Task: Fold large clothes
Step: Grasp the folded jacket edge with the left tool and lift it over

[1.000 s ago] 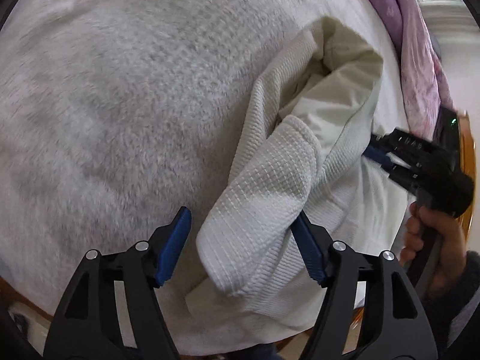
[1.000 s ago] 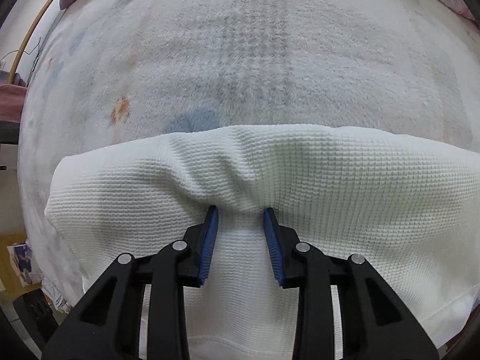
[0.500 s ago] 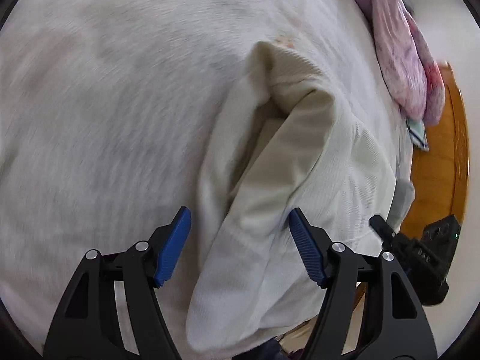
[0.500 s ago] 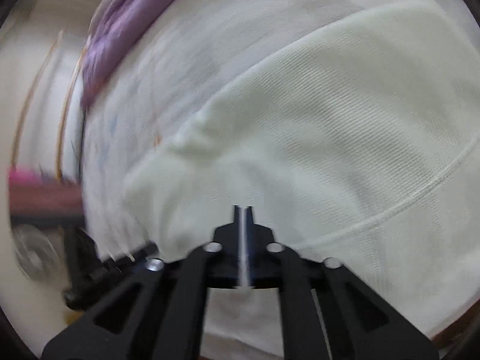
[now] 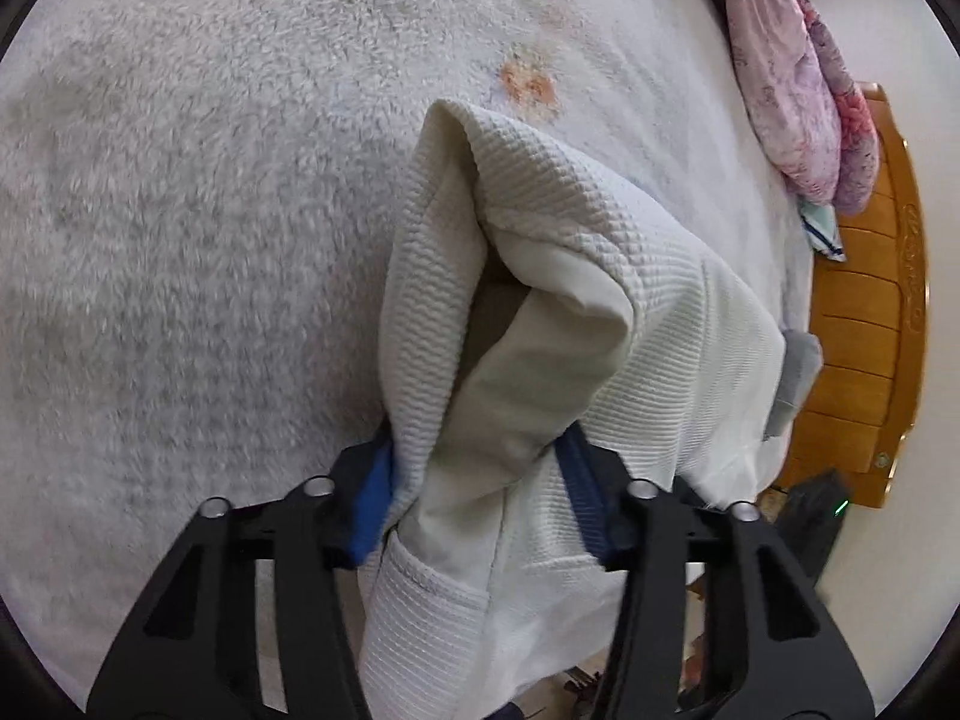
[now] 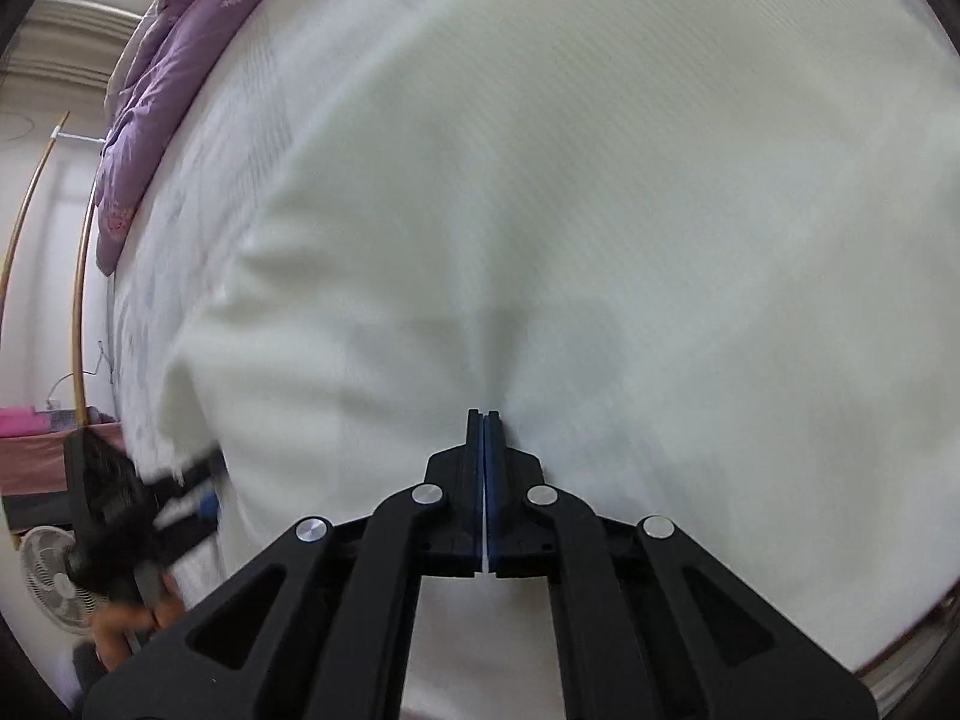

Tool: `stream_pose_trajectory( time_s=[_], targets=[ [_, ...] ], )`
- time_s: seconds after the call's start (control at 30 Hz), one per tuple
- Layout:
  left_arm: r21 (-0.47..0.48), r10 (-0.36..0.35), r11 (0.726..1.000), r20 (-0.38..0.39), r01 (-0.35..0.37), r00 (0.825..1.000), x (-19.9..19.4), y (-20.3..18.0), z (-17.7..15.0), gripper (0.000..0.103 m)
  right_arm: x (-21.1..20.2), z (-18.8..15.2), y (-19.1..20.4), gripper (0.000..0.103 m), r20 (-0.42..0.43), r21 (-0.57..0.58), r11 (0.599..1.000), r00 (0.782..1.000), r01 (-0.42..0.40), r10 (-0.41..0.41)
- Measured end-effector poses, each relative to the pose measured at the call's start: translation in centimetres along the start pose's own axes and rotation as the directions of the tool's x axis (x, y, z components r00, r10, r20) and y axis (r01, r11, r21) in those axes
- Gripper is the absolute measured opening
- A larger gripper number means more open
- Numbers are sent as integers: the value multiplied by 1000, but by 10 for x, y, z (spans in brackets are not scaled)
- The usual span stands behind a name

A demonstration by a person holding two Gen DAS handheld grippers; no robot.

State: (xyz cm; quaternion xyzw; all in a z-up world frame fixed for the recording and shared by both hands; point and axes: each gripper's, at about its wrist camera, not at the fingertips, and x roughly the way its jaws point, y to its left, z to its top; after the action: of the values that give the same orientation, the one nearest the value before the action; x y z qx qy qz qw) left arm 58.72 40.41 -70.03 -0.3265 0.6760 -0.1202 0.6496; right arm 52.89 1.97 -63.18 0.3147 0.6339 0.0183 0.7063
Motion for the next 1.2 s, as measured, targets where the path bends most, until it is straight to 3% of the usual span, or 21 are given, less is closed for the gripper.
stream_pose_trajectory(
  time_s=[0.07, 0.13, 0.33, 0.47, 0.6, 0.67, 0.73, 0.8, 0.9, 0.97, 1.03, 1.07, 1.1, 1.2],
  targets=[
    [5, -10, 1000, -3, 10, 1000, -9, 3, -7, 25, -3, -6, -2, 0, 13, -16, 1000, 1000, -14, 14],
    [16, -46, 999, 2, 46, 999, -22, -2, -10, 20, -5, -5, 4, 3, 15, -43, 999, 1000, -22, 23],
    [65, -126, 990, -8, 126, 992, -57, -34, -21, 16, -35, -36, 46, 21, 39, -273, 958, 993, -93, 107],
    [118, -127, 984, -33, 130, 991, -64, -64, -26, 15, -54, -74, 75, 49, 37, -387, 915, 989, -116, 142],
    [155, -120, 980, -51, 126, 992, -64, -96, -30, 15, -76, -116, 101, 64, 75, -479, 869, 980, -128, 186],
    [183, -108, 976, -57, 117, 992, -61, -113, -33, 15, -74, -131, 114, 69, 110, -507, 857, 979, -95, 173],
    [202, -109, 972, -64, 119, 992, -54, -127, -36, 15, -62, -141, 127, 69, 116, -504, 859, 978, -91, 172],
    [229, -96, 967, -65, 108, 993, -49, -141, -39, 15, -53, -150, 129, 69, 169, -492, 870, 980, -13, 110],
    [246, -96, 963, -66, 109, 993, -43, -156, -44, 13, -31, -146, 127, 69, 197, -436, 898, 980, 59, 31],
    [259, -98, 959, -70, 113, 993, -44, -160, -48, 12, -24, -143, 123, 69, 201, -421, 905, 979, 68, 20],
    [280, -81, 955, -60, 95, 995, -41, -170, -52, 11, -19, -134, 108, 48, 197, -365, 925, 980, 106, -35],
    [281, -74, 956, -59, 88, 995, -39, -173, -54, 11, -20, -128, 99, 28, 176, -331, 940, 984, 78, -20],
    [279, -70, 957, -55, 83, 996, -36, -176, -56, 11, -23, -122, 87, 17, 157, -294, 954, 988, 53, -7],
    [277, -83, 957, -37, 90, 996, -33, -185, -60, 9, -43, -109, 61, 13, 161, -274, 961, 987, 41, 4]
  ],
)
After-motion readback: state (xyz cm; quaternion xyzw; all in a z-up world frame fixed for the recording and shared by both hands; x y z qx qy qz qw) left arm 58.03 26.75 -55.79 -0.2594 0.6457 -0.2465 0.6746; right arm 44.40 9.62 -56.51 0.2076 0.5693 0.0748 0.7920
